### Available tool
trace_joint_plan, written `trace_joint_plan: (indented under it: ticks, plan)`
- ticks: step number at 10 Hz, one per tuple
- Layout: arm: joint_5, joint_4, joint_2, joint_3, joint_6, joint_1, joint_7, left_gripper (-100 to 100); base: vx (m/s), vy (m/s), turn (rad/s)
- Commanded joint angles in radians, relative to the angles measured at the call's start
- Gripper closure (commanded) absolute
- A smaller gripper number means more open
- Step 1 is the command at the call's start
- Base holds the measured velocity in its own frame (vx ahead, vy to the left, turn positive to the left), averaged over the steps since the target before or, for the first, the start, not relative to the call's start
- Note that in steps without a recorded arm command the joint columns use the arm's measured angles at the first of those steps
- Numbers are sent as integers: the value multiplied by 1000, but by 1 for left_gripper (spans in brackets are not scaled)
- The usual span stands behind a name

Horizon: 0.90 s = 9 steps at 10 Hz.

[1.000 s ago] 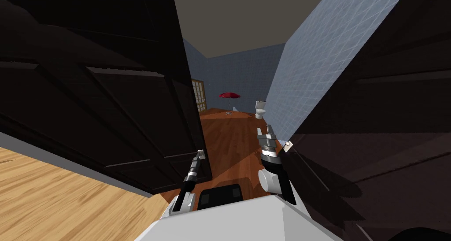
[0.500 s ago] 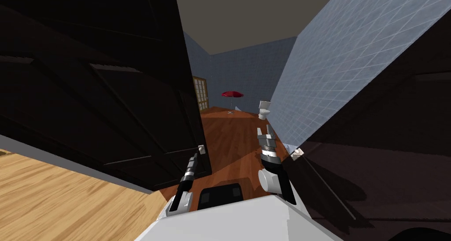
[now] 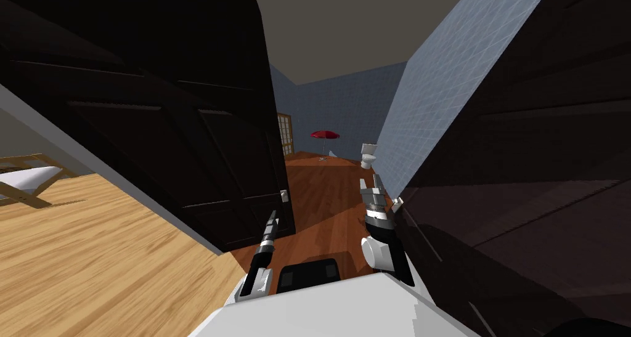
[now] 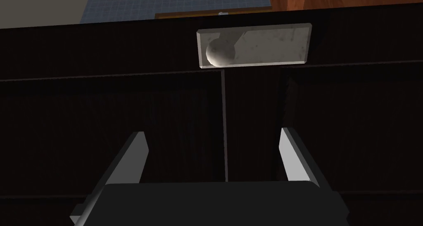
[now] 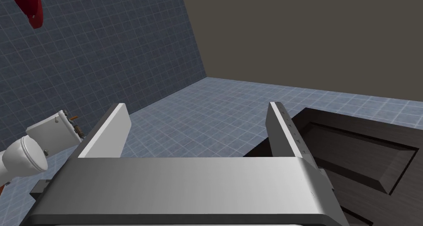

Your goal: Push the door open

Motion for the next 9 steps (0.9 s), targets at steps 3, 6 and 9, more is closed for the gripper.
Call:
trace_joint_plan:
  ticks: [3, 6, 9]
  plan:
    - [2, 5, 5, 4, -6, 0, -2, -100, 73, -13, -16]
    - [5, 15, 8, 11, -19, -3, -5, -100, 237, 23, -29]
    - [7, 25, 1, 19, -32, -5, -8, -100, 244, 9, -32]
